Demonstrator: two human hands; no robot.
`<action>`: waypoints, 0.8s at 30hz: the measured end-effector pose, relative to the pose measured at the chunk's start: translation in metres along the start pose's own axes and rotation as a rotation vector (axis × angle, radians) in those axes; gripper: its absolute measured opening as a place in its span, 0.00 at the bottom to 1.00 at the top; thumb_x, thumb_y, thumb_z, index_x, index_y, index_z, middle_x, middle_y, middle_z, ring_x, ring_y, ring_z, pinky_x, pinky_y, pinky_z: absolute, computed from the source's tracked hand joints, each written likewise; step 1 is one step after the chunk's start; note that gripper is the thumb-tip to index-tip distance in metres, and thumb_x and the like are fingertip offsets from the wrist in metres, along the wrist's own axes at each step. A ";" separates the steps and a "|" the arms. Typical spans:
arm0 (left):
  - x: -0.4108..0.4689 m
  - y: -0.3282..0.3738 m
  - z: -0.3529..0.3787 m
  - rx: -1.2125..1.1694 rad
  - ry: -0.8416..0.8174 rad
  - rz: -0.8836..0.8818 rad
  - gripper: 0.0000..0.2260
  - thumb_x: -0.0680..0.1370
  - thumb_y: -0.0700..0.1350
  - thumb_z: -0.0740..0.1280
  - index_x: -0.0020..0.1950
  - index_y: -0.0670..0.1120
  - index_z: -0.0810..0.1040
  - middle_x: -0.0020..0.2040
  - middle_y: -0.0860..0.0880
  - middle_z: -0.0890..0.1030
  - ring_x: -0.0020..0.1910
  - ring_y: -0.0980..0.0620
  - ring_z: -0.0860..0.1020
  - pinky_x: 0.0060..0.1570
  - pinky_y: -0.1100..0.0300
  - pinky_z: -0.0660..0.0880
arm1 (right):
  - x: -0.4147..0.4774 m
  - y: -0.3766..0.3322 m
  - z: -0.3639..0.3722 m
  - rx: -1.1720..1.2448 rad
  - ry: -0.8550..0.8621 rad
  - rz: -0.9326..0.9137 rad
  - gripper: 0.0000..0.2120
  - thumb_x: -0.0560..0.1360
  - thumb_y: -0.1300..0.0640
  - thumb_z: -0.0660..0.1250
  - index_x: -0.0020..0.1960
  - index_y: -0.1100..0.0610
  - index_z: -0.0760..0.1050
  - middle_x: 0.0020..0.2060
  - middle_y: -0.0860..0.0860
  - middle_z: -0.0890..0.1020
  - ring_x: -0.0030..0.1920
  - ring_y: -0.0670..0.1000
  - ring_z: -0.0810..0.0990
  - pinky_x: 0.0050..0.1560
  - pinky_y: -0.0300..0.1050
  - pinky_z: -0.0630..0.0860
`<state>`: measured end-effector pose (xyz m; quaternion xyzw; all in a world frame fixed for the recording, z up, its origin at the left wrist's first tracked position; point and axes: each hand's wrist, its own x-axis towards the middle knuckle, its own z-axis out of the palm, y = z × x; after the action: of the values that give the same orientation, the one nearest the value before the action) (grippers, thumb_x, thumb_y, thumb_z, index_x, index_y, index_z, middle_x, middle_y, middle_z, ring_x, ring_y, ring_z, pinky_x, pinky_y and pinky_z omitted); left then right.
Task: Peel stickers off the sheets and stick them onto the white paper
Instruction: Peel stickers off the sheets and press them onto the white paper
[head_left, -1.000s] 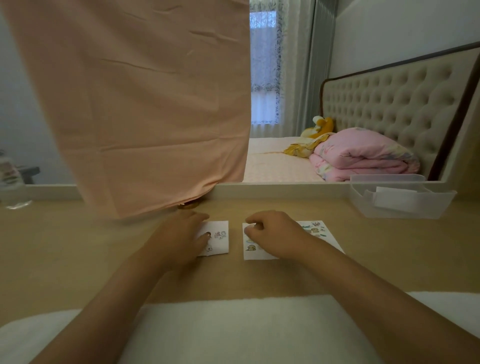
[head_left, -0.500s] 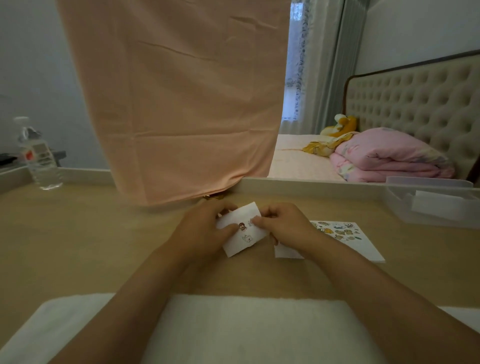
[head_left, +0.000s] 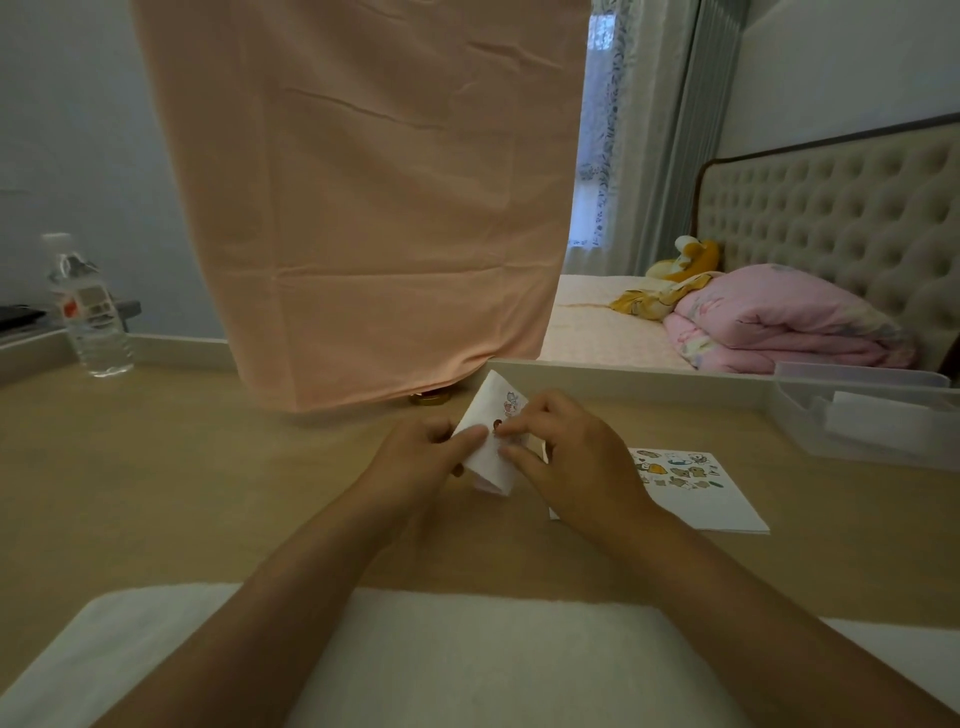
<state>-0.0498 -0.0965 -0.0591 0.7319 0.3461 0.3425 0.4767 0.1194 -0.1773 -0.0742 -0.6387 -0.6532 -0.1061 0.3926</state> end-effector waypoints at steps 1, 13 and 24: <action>0.000 0.000 0.000 0.003 0.003 -0.011 0.08 0.81 0.50 0.66 0.50 0.50 0.85 0.44 0.50 0.85 0.38 0.57 0.78 0.42 0.62 0.72 | -0.001 0.000 0.001 -0.013 0.007 0.011 0.10 0.77 0.50 0.72 0.58 0.49 0.83 0.51 0.44 0.79 0.41 0.37 0.71 0.38 0.24 0.64; -0.003 0.004 0.003 -0.209 -0.065 -0.044 0.09 0.79 0.44 0.69 0.59 0.46 0.84 0.50 0.52 0.87 0.43 0.63 0.83 0.35 0.75 0.72 | 0.005 -0.002 0.003 0.198 0.085 0.102 0.09 0.75 0.50 0.74 0.55 0.46 0.84 0.51 0.41 0.83 0.41 0.42 0.79 0.42 0.42 0.79; -0.003 0.000 0.007 -0.076 -0.033 0.107 0.07 0.79 0.43 0.70 0.55 0.48 0.85 0.48 0.55 0.87 0.48 0.58 0.84 0.49 0.63 0.79 | 0.011 0.003 -0.005 0.218 0.003 0.177 0.06 0.74 0.50 0.75 0.50 0.45 0.86 0.42 0.38 0.85 0.37 0.41 0.79 0.41 0.47 0.80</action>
<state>-0.0455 -0.1026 -0.0620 0.7363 0.2855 0.3682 0.4907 0.1250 -0.1720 -0.0650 -0.6472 -0.6014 -0.0005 0.4684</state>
